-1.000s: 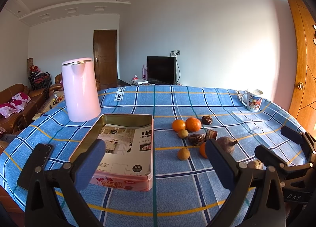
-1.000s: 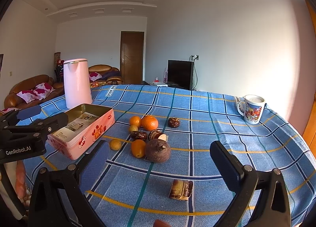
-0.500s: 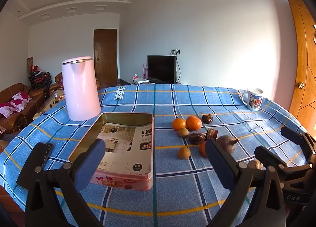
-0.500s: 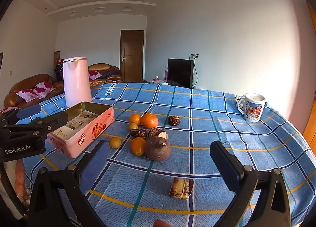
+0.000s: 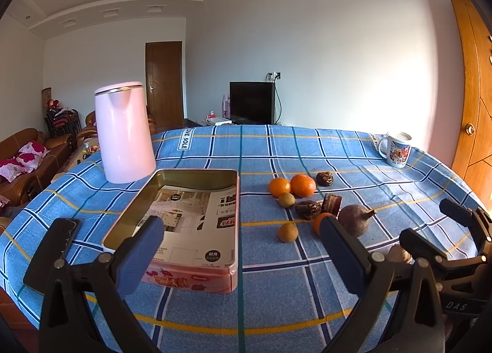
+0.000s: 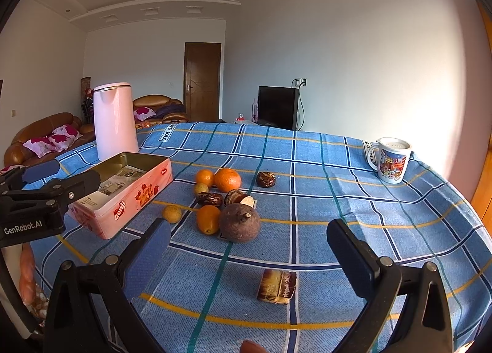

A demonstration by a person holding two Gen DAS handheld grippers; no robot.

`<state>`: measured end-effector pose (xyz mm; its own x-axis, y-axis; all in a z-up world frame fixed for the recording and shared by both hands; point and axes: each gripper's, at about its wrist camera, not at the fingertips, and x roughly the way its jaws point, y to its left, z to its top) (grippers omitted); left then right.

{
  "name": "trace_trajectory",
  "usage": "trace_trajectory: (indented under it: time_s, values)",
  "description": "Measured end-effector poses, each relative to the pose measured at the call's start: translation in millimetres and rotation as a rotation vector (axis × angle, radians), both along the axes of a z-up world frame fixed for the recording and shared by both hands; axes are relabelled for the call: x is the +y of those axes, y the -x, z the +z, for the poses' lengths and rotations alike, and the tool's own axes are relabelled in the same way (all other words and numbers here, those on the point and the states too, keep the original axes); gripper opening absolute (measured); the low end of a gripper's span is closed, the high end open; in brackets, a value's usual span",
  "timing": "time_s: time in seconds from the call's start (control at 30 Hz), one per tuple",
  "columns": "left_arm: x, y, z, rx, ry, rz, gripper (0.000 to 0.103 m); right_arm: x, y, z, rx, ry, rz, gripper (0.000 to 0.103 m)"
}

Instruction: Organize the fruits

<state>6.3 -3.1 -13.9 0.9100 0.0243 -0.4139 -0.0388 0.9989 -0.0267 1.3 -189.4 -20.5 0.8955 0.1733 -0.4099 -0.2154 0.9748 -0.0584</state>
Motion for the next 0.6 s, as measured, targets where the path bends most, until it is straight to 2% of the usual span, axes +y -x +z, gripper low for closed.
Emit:
trace_trajectory:
  time_s: [0.17,0.37,0.53,0.6]
  values:
    - [-5,-4,-9,0.022,-0.004,-0.006,0.103,-12,-1,-14,0.022,0.009,-0.028,0.102]
    - [-24,-10,-25,0.064,-0.021,-0.077,0.103,-39,-3,-44,0.081,0.005,-0.090,0.101]
    - [-34,-14,-29,0.076,-0.020,-0.120,0.103,-43,-16,-57,0.161,-0.022,-0.063,0.074]
    - [-38,-18,-32,0.088,-0.037,-0.125,0.101,-41,-18,-60,0.178,-0.028,-0.035,0.068]
